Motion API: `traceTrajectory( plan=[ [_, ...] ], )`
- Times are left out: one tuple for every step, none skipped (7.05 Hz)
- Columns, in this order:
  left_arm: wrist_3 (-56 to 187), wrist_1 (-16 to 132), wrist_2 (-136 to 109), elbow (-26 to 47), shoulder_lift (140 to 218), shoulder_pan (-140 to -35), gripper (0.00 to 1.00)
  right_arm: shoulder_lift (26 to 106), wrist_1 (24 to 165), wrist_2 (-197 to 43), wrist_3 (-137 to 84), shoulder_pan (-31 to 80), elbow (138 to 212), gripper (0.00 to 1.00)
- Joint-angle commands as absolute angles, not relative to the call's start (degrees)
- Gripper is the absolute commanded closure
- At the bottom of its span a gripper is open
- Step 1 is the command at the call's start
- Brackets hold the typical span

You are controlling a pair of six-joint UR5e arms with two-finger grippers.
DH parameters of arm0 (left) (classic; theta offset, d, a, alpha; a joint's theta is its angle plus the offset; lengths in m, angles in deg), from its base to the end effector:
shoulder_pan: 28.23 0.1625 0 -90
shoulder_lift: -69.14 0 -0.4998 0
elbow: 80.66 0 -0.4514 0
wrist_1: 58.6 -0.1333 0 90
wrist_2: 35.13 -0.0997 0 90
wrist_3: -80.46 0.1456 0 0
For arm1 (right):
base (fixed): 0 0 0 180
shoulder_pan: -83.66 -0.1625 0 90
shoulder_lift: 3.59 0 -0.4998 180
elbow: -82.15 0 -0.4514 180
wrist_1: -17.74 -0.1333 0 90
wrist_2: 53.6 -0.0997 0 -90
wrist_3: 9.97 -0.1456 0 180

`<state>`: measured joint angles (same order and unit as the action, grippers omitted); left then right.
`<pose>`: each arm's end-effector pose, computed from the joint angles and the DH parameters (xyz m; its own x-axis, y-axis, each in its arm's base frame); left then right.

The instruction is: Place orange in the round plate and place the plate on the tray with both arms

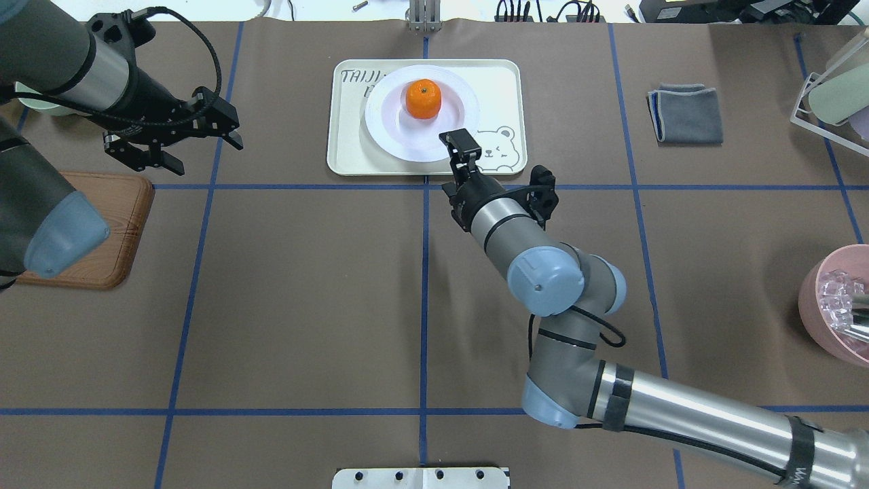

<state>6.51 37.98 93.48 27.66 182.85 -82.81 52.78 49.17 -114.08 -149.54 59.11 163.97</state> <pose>0.3639 -0.5849 0.3183 0.4693 -0.2871 -0.8351 0.2453 0.9508 -0.1891 -0.6614 -0.5275 0.2987 -0.5531 0.4756 0.6841 -0.5957 0.3483 -0.7238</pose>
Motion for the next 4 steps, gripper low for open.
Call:
traceTrajectory(
  plan=[
    [6.54, 37.99, 93.45, 27.63, 182.78, -82.81, 0.02, 62.89, 48.85, -126.48, -138.53, 53.72, 173.60, 0.00],
    [9.50, 37.90, 93.36, 27.63, 182.61, -82.99, 0.02, 67.99, 48.85, -132.81, -132.47, 50.21, 178.43, 0.00],
    [13.97, 37.90, 93.27, 27.97, 180.00, -84.21, 0.02, 72.39, 48.77, -141.14, -125.36, 45.65, 180.65, 0.00],
    [19.32, 37.99, 93.36, 28.24, 178.14, -86.13, 0.02, 74.53, 48.94, -152.10, -117.72, 38.81, 181.02, 0.00]
  ],
)
